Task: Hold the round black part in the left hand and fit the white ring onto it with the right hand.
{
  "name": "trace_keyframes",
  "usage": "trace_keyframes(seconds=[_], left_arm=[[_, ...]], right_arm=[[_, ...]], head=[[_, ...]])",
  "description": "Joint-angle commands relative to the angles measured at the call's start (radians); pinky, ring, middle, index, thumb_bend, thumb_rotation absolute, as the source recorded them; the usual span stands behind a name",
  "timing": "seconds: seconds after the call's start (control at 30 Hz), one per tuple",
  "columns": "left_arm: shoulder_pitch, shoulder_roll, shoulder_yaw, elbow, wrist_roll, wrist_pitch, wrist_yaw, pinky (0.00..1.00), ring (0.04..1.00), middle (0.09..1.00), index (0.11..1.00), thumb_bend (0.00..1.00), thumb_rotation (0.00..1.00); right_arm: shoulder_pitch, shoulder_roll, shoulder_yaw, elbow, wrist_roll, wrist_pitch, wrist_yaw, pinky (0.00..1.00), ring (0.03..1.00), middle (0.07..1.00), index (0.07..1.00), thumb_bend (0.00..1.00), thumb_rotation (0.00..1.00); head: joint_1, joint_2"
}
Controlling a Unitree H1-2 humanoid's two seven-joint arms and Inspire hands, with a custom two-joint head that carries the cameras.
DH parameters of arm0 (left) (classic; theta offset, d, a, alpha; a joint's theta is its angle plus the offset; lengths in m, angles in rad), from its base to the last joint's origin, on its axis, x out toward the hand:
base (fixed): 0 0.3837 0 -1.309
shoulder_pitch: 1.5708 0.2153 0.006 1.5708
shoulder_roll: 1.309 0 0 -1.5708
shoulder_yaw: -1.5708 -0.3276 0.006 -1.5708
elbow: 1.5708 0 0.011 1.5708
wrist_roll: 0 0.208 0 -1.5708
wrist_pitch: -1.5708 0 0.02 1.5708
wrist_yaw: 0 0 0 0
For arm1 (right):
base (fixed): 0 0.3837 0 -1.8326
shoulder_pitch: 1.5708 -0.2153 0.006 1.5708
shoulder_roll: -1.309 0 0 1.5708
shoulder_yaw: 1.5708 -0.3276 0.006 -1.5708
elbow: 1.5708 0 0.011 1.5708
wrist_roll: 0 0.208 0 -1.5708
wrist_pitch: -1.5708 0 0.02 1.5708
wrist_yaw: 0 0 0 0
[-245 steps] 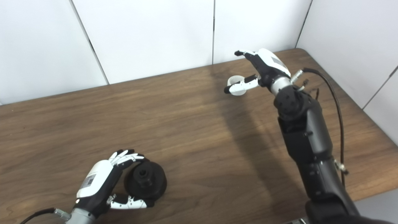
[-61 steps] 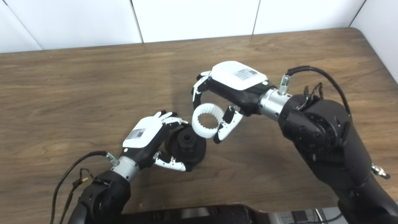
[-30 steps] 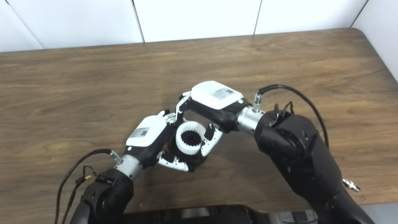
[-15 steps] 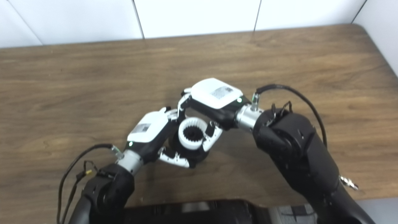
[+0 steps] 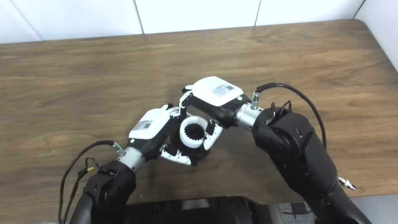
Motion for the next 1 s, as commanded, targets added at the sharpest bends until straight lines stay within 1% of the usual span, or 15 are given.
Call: trace_keyframes(seconds=[0.0,0.27,0.53,0.77,0.8,0.83,0.9,0.97], left_arm=[[-0.029,-0.016,0.004,-0.039,0.015,-0.001,0.011,1.00,0.922,0.822,0.481,0.52,0.06],[-0.035,-0.015,-0.001,-0.039,0.018,0.004,0.007,1.00,0.922,0.825,0.482,0.52,0.06],[-0.036,-0.017,-0.002,-0.038,0.013,0.007,0.009,1.00,0.923,0.823,0.482,0.52,0.06],[-0.038,-0.018,0.001,-0.044,0.005,0.014,-0.001,1.00,0.931,0.825,0.483,0.52,0.06],[-0.039,-0.017,0.001,-0.044,0.006,0.014,-0.001,1.00,0.931,0.826,0.483,0.52,0.06],[-0.039,-0.017,0.001,-0.044,0.006,0.015,-0.002,1.00,0.932,0.827,0.482,0.52,0.06],[-0.038,-0.017,0.002,-0.044,0.007,0.016,-0.002,1.00,0.932,0.828,0.482,0.52,0.06],[-0.038,-0.017,0.002,-0.043,0.005,0.013,0.000,1.00,0.930,0.825,0.482,0.52,0.06]], right_arm=[[-0.012,0.005,0.000,-0.005,0.006,-0.024,-0.015,0.90,0.914,0.777,0.484,0.52,0.14],[-0.020,0.014,0.027,-0.025,-0.008,-0.027,0.011,0.91,0.919,0.782,0.483,0.52,0.14],[-0.010,0.006,0.025,-0.015,-0.011,-0.038,-0.004,0.90,0.910,0.779,0.484,0.53,0.14],[-0.010,0.001,0.016,-0.005,-0.009,-0.031,-0.007,0.90,0.907,0.778,0.493,0.52,0.16],[-0.010,0.002,0.016,-0.005,-0.011,-0.029,-0.005,0.89,0.908,0.779,0.552,0.71,0.25],[-0.011,0.002,0.016,-0.007,-0.012,-0.027,-0.002,0.90,0.908,0.780,0.590,0.84,0.31],[-0.014,0.004,0.014,-0.011,-0.007,-0.022,0.001,0.90,0.913,0.783,0.611,0.91,0.36],[-0.021,0.007,0.011,-0.017,0.000,-0.016,0.006,0.90,0.916,0.789,0.628,0.95,0.39]], head=[[-0.001,0.000],[-0.002,0.000],[0.000,0.001],[0.000,0.004],[0.000,0.004],[0.000,0.004],[0.000,0.004],[0.000,0.005]])
